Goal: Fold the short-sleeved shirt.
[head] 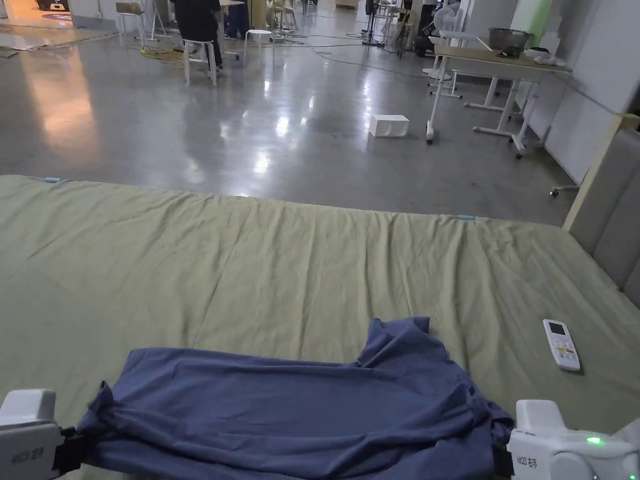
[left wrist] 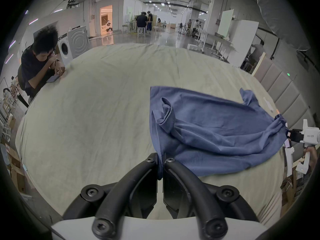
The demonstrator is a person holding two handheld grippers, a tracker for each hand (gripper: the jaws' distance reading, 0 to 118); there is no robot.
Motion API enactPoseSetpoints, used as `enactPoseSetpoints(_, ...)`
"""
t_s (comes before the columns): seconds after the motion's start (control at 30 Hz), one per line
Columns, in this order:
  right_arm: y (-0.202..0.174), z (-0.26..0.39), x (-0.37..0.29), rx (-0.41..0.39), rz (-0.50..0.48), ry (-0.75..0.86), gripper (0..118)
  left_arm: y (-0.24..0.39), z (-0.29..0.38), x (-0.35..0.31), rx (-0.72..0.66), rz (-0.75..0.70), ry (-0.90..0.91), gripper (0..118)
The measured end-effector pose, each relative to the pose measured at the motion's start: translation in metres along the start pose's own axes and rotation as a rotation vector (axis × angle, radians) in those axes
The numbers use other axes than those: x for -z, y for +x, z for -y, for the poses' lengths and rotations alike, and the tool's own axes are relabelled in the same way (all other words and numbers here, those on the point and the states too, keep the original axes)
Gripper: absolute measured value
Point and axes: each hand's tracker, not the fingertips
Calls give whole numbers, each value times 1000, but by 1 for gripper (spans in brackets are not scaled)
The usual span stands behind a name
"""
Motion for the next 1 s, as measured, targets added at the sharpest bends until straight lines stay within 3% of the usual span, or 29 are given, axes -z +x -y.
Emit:
enactPoseSetpoints(0.4, 10, -6, -51, -31, -42, 22, 6, -25, -10, -53, -58, 32, 29, 5)
enactPoseSetpoints(0.67, -1, 68, -67, -54, -63, -53, 6, -35, 49, -56, -52, 17, -40, 5)
enactPoseSetpoints(1.0, -23, 153, -47, -107, -9, -174, 6, -37, 135, -30, -6, -46, -172, 5)
